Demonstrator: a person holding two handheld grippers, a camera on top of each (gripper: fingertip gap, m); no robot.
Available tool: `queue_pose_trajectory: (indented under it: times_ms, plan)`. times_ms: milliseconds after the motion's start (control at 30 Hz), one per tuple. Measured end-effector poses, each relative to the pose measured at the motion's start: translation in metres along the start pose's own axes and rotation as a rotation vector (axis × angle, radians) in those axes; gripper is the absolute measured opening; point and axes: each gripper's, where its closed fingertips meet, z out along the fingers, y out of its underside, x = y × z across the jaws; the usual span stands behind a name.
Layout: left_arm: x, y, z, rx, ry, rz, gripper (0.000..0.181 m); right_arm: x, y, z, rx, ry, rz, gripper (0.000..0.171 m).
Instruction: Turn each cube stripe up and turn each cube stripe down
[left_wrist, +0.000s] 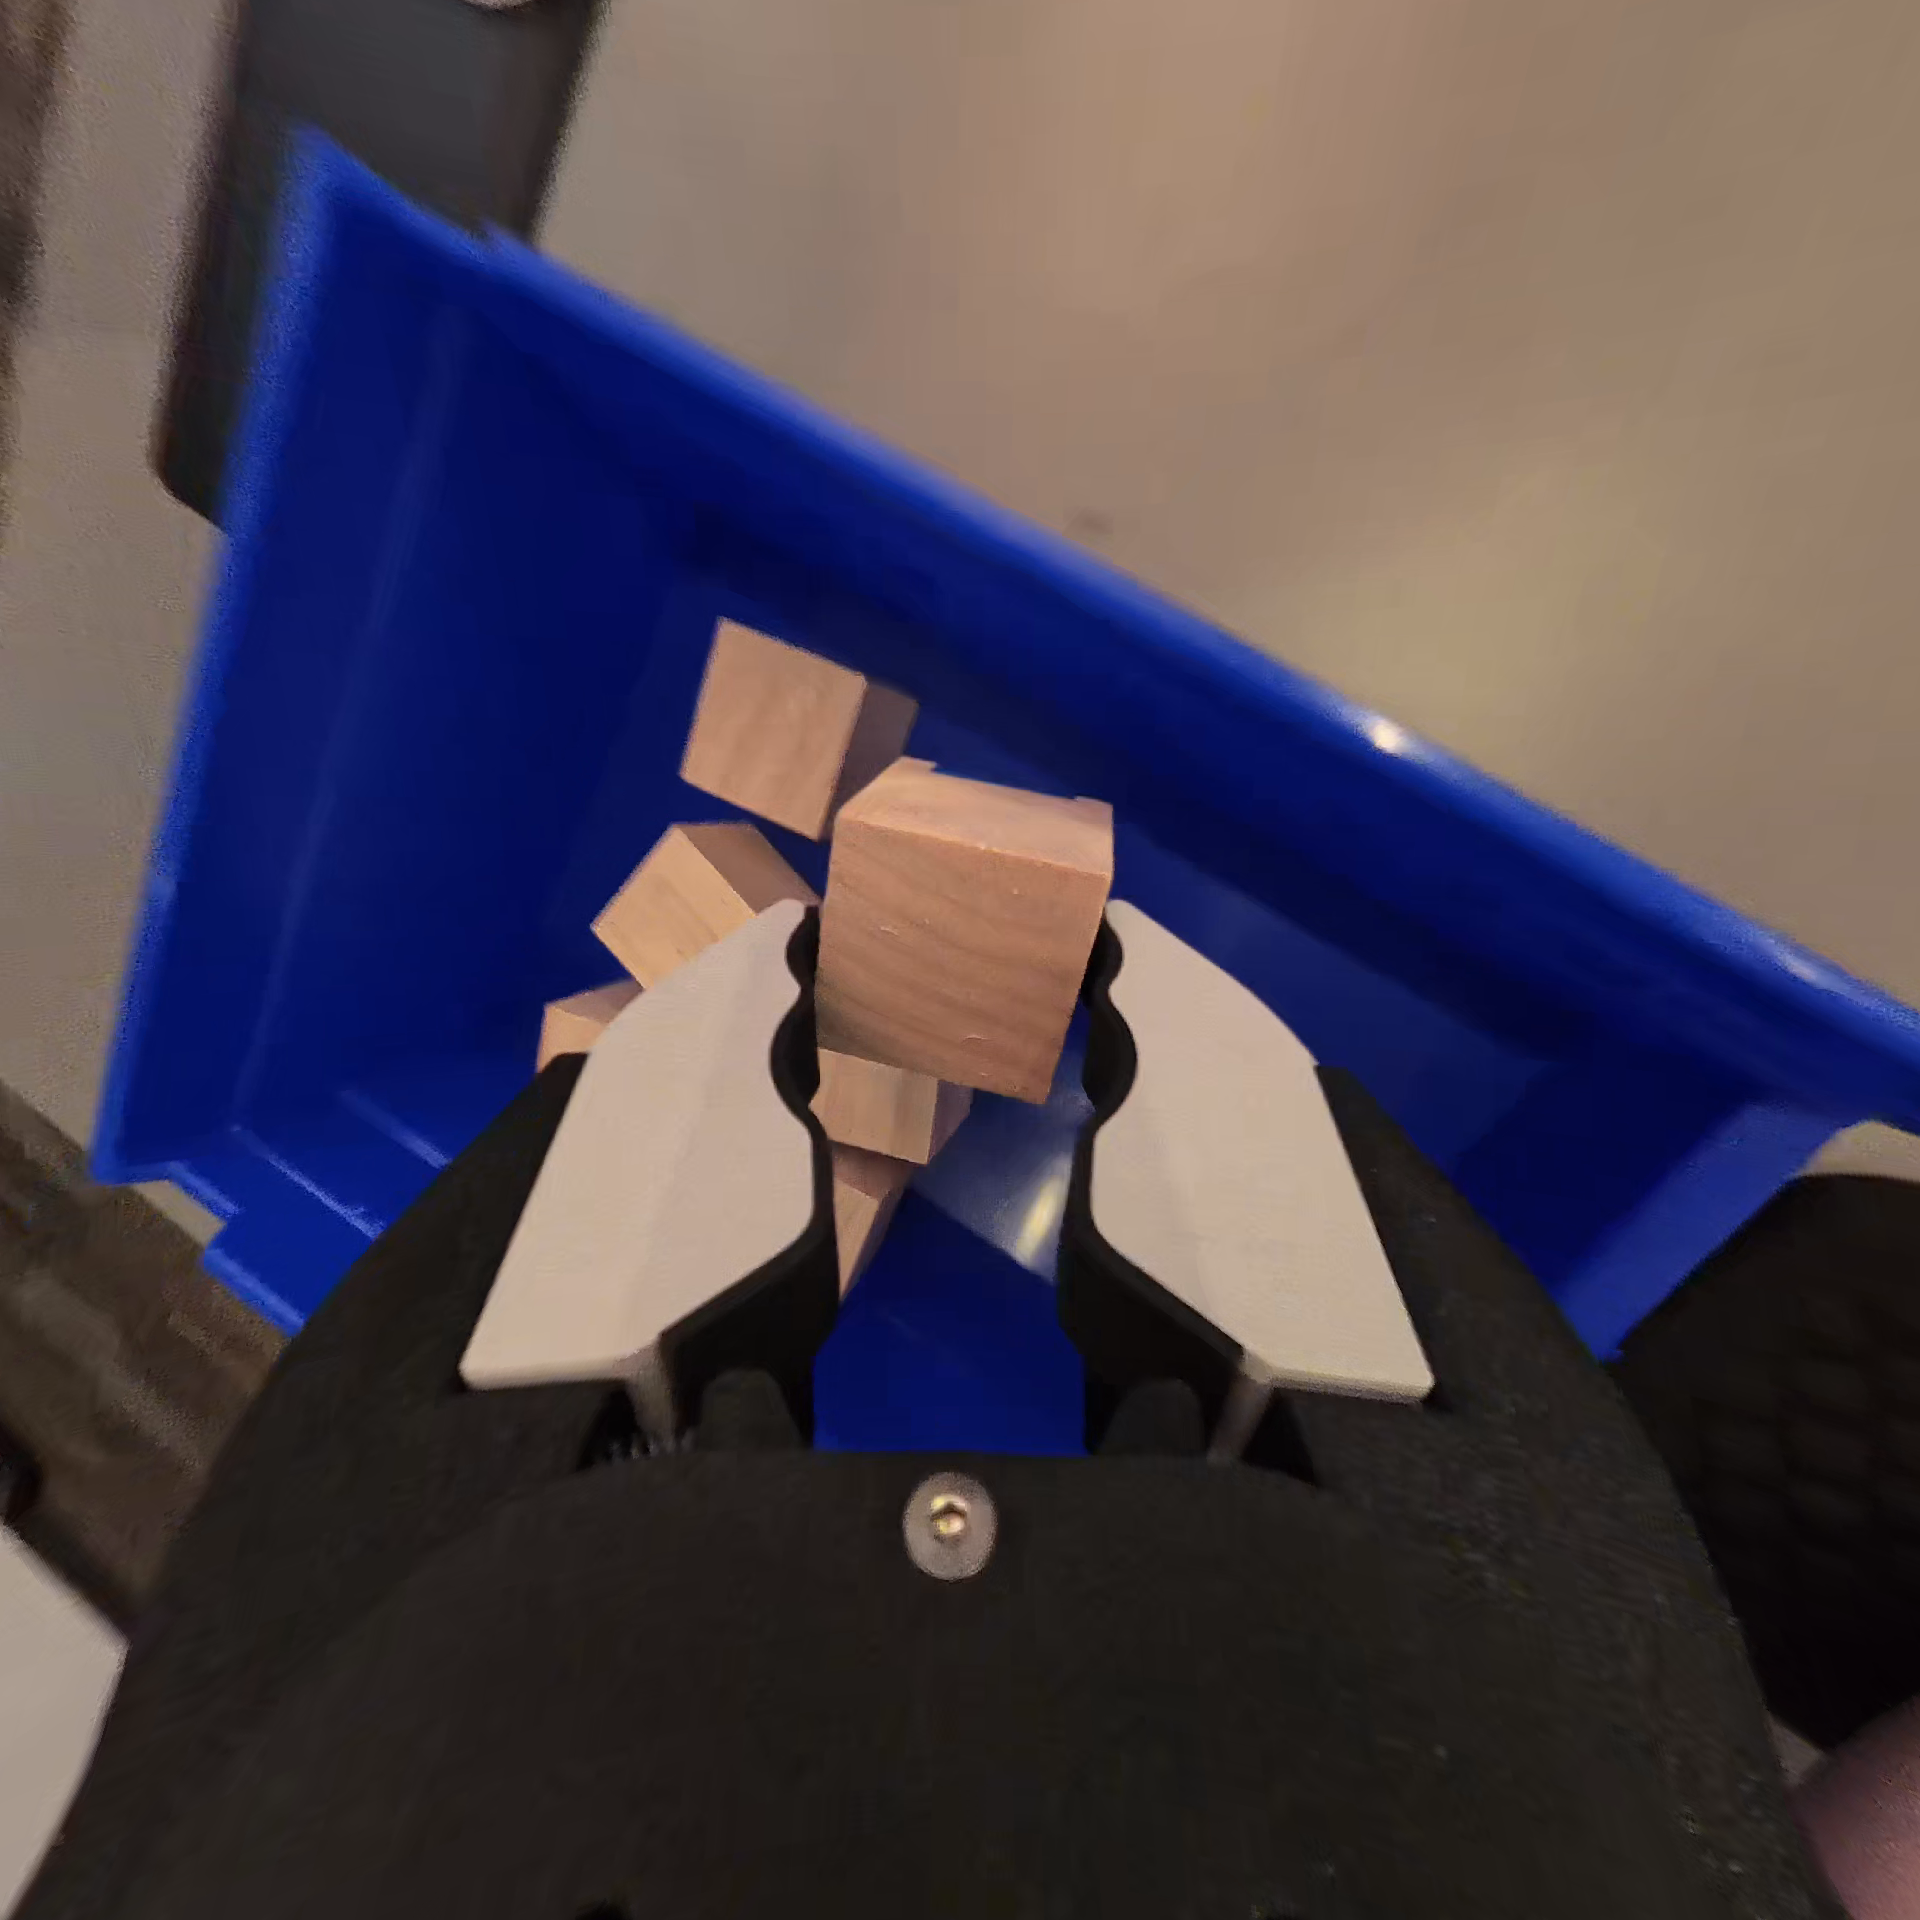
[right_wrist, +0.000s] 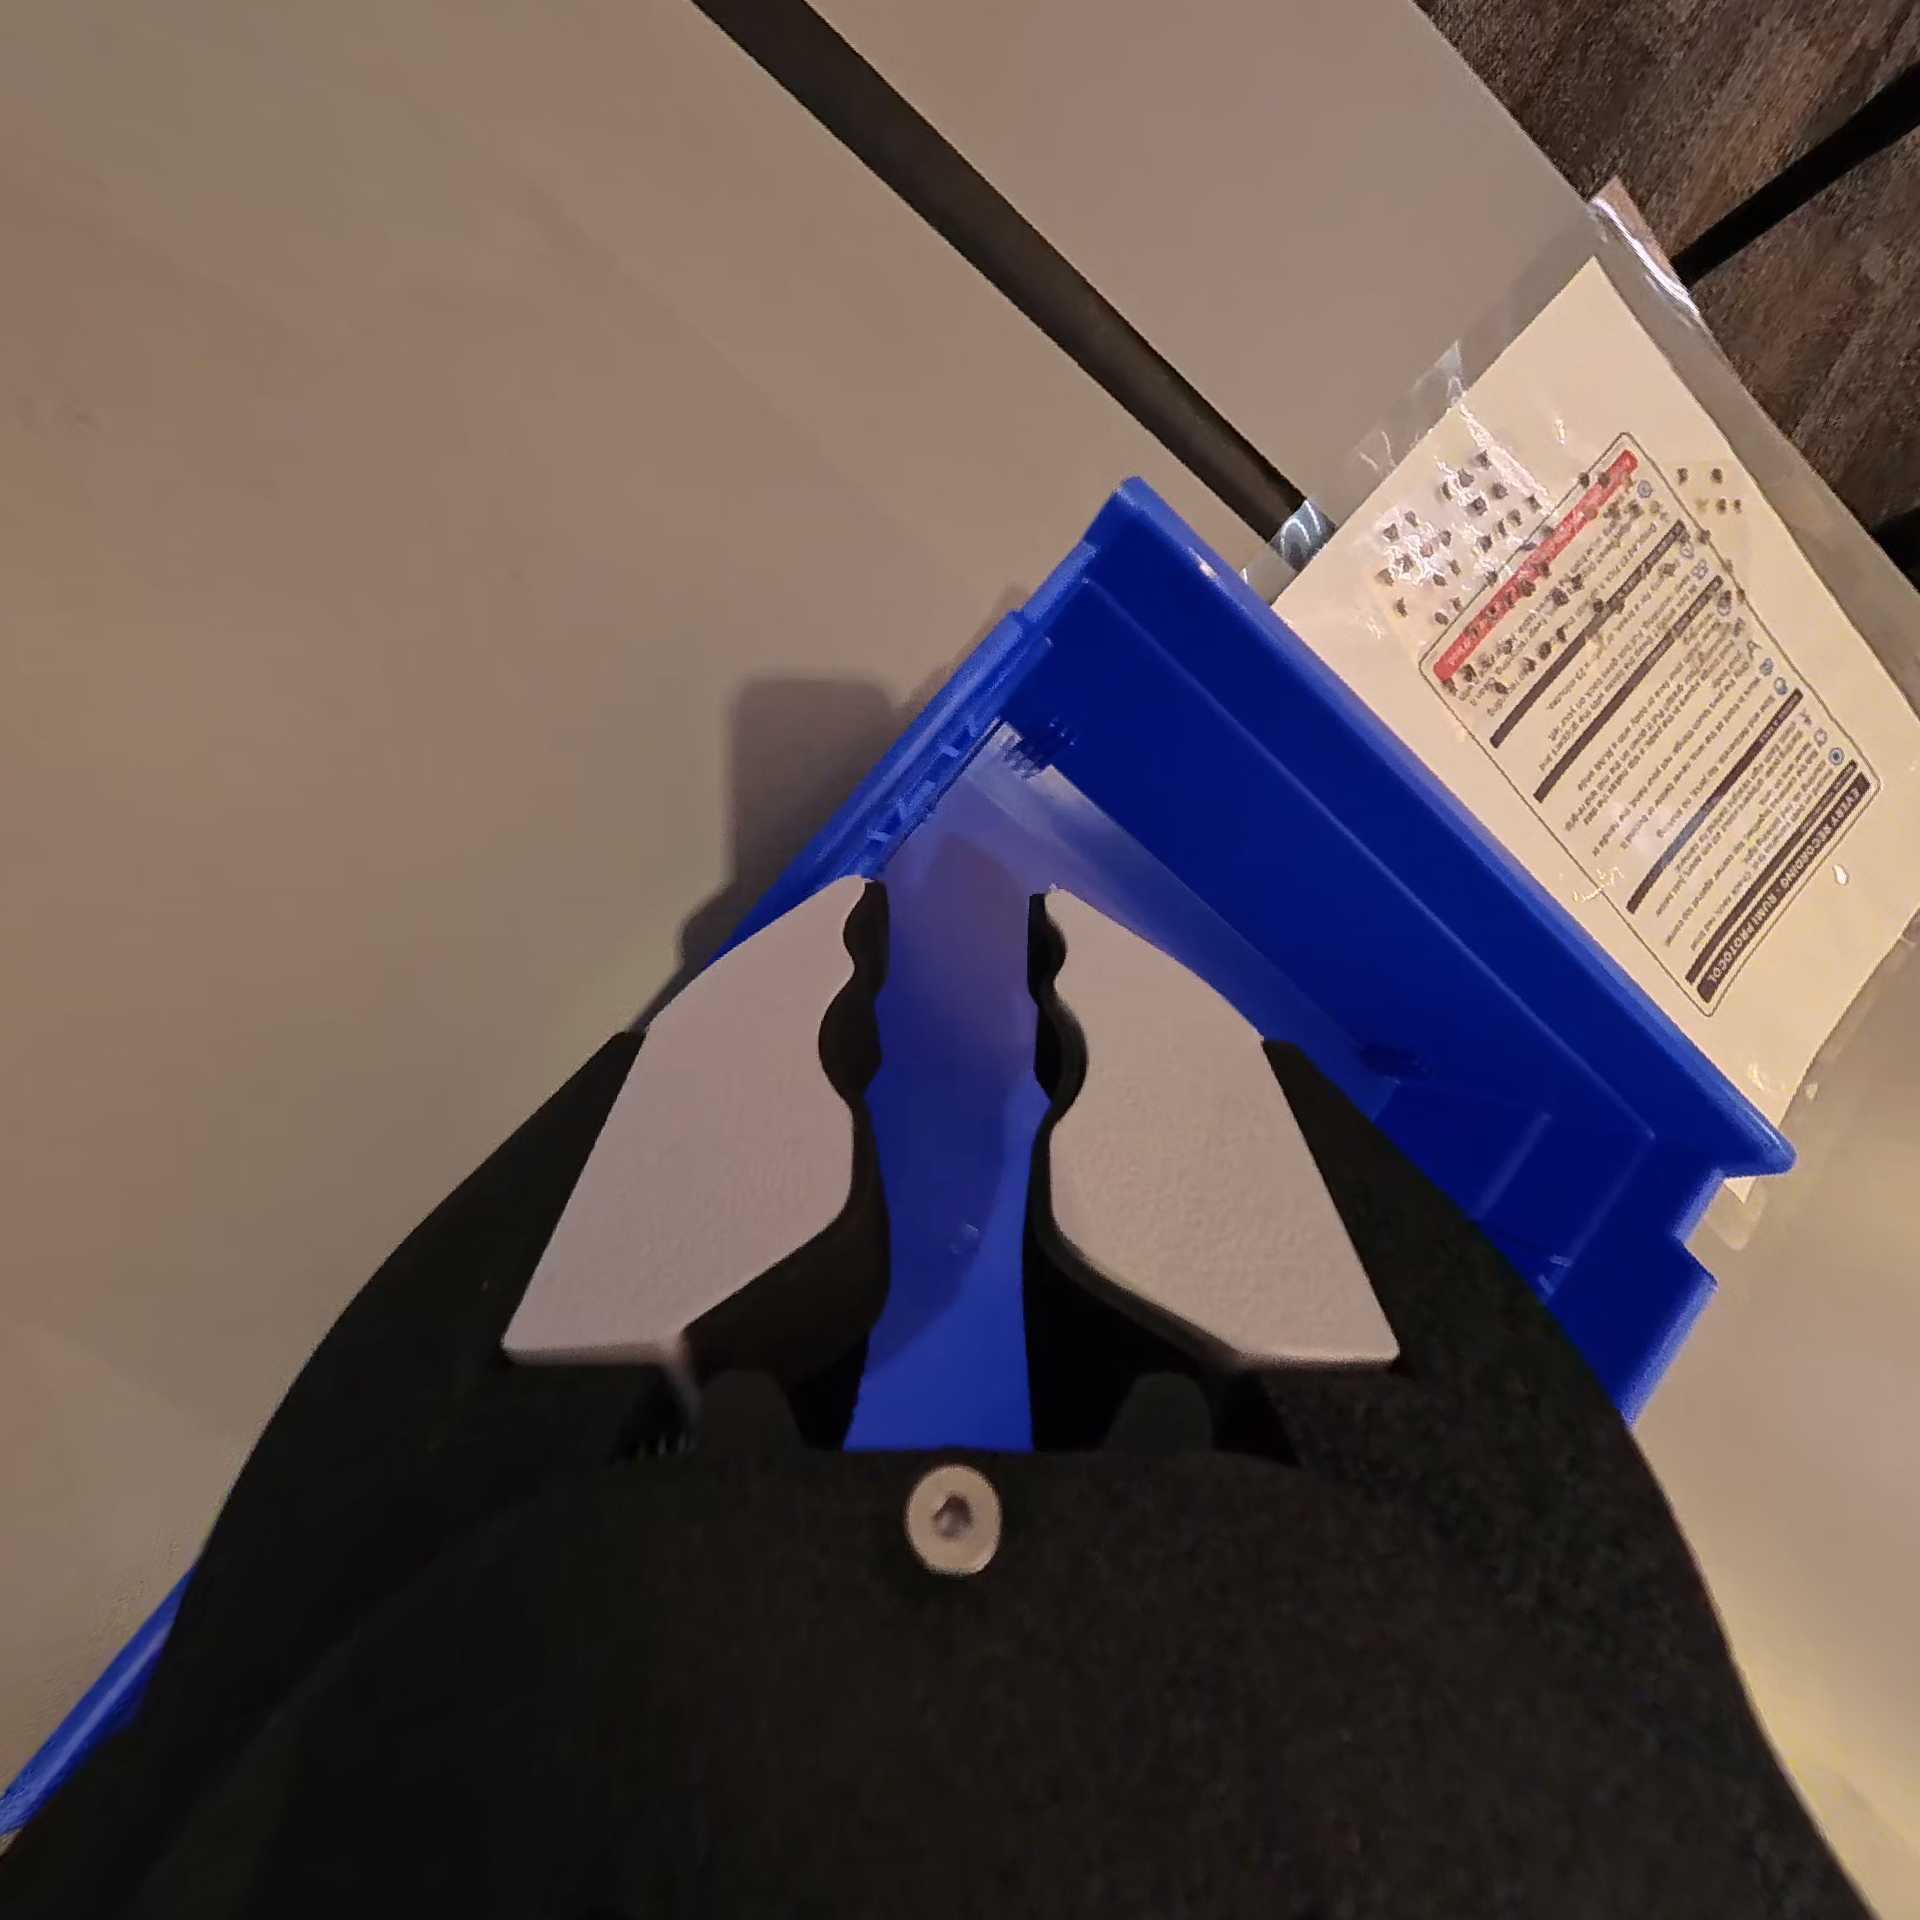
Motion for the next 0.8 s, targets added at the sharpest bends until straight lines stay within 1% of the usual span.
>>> queue_pose_trajectory:
  times_ms: [100,167,233,267,333,367,433,467,500,567,633,667,733,800]
  plan:
    - [-0.011,-0.026,-0.039,0.213,-0.074,-0.029,0.049,-0.006,-0.007,-0.005,0.021,-0.001,-0.023,0.026]
    - [-0.008,-0.048,-0.068,0.378,-0.058,-0.065,0.049,-0.015,-0.018,-0.010,0.062,-0.018,-0.053,0.026]
    - [0.001,-0.079,-0.098,0.572,-0.002,-0.100,0.049,-0.028,-0.035,-0.018,0.131,-0.030,-0.104,0.026]
    - [0.009,-0.096,-0.111,0.664,0.051,-0.120,0.048,-0.038,-0.046,-0.023,0.179,-0.042,-0.143,0.026]
    - [0.032,-0.132,-0.132,0.824,0.224,-0.168,0.048,-0.067,-0.074,-0.038,0.325,-0.052,-0.285,0.030]
    - [0.044,-0.149,-0.140,0.890,0.329,-0.204,0.048,-0.087,-0.088,-0.048,0.407,-0.062,-0.373,0.034]
    - [0.070,-0.177,-0.152,0.991,0.575,-0.283,0.048,-0.125,-0.112,-0.066,0.547,-0.055,-0.488,0.052]
    - [0.082,-0.188,-0.155,1.015,0.701,-0.314,0.048,-0.144,-0.122,-0.074,0.611,-0.049,-0.527,0.060]
    - [0.094,-0.197,-0.155,1.017,0.808,-0.342,0.048,-0.165,-0.130,-0.082,0.671,-0.060,-0.570,0.064]
    - [0.117,-0.209,-0.147,0.977,0.959,-0.352,0.047,-0.205,-0.140,-0.096,0.783,-0.081,-0.656,0.074]
    - [0.141,-0.219,-0.141,0.936,1.043,-0.314,0.047,-0.239,-0.144,-0.107,0.880,-0.079,-0.742,0.073]
    - [0.152,-0.223,-0.139,0.918,1.076,-0.303,0.048,-0.251,-0.146,-0.113,0.925,-0.048,-0.777,0.072]
    - [0.172,-0.230,-0.140,0.896,1.139,-0.285,0.048,-0.269,-0.147,-0.124,1.011,0.010,-0.835,0.069]
    - [0.185,-0.235,-0.141,0.882,1.189,-0.279,0.048,-0.277,-0.150,-0.137,1.097,0.080,-0.850,0.066]
